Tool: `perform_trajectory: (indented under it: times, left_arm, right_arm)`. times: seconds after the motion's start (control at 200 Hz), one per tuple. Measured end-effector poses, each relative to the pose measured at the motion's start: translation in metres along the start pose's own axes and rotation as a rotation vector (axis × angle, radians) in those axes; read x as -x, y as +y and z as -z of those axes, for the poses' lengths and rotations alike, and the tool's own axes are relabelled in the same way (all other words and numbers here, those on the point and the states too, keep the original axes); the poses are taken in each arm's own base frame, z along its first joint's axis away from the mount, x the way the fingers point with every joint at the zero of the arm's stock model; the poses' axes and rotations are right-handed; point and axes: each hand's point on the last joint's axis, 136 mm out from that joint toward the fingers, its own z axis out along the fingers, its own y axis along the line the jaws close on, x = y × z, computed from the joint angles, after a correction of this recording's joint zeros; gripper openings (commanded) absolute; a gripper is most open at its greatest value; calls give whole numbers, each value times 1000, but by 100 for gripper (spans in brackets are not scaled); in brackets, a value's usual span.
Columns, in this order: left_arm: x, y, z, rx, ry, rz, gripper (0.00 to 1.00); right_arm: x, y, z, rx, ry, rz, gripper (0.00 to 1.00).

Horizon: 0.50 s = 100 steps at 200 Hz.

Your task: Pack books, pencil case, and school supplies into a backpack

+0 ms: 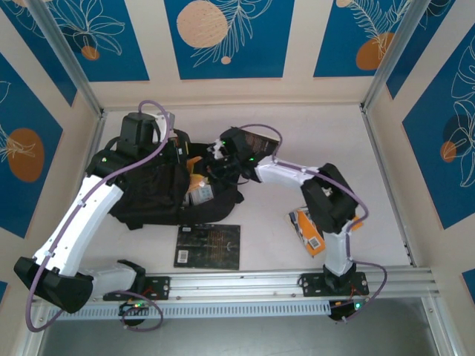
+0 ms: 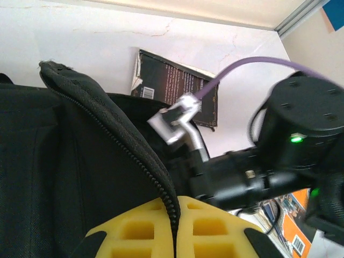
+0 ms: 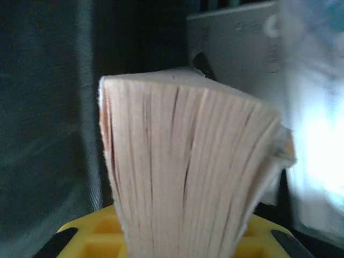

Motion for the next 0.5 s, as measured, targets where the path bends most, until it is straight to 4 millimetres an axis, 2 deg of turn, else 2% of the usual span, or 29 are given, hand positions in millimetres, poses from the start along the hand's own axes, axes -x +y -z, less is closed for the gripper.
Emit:
perform_trajectory:
  times: [0.095, 0.205, 0.345, 0.5]
  left_arm:
    - [4, -5, -3, -18, 5, 0, 0]
    - [5, -12, -9, -52, 26, 1, 0]
    - [5, -21, -19, -100, 67, 5, 0]
    - [6, -31, -27, -148, 99, 7, 0]
  right_arm:
    - [0, 7, -26, 33, 25, -6, 0]
    - [5, 12, -44, 71, -14, -16, 0]
    - [16, 17, -51, 108, -138, 10, 0]
    - [35, 16, -49, 111, -289, 50, 0]
